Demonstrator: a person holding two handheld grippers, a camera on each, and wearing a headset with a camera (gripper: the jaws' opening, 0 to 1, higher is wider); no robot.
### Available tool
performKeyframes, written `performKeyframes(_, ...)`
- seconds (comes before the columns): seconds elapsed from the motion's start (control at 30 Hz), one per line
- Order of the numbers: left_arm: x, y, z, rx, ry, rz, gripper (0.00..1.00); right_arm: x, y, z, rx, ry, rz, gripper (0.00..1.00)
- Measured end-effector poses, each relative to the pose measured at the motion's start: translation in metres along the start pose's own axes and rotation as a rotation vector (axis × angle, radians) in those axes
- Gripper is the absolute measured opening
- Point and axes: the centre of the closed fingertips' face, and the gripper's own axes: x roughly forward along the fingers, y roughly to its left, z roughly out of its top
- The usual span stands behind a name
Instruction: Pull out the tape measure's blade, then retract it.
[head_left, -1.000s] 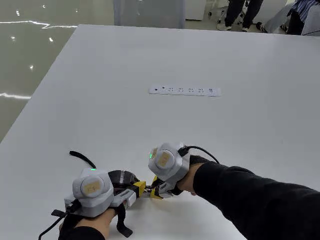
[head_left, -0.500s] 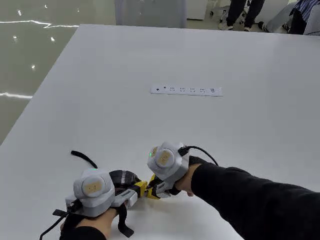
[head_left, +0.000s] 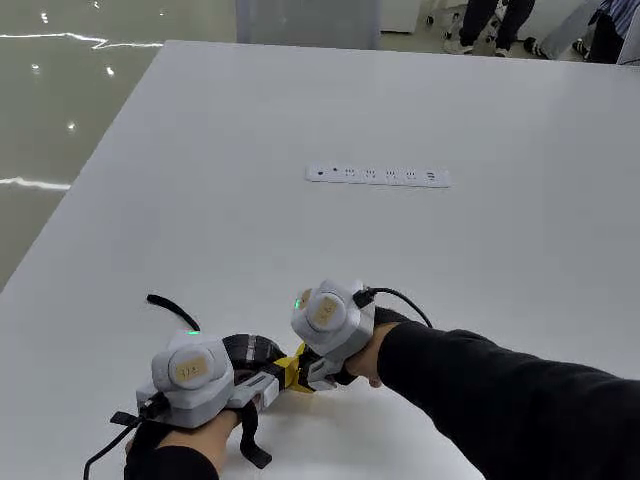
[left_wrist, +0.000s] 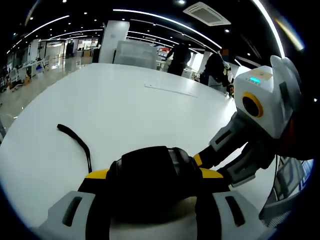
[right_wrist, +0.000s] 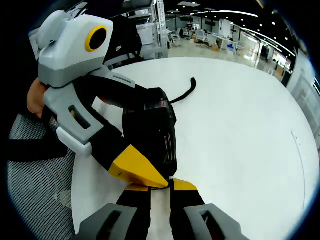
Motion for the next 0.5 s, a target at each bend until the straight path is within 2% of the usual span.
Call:
performKeyframes(0.33, 0.0003, -0.0015, 0.0008, 0.023, -0.017, 0.002, 0.65, 0.0005, 0.0001, -0.0004, -0.003, -0.006, -0.026, 0.11)
performKeyframes(0.5, -0.0001, -0.0014, 0.0008, 0.056, -0.010, -0.005, 0.65, 0.0008, 0.0004, -0.0005, 0.007, -0.002, -0.047, 0.12)
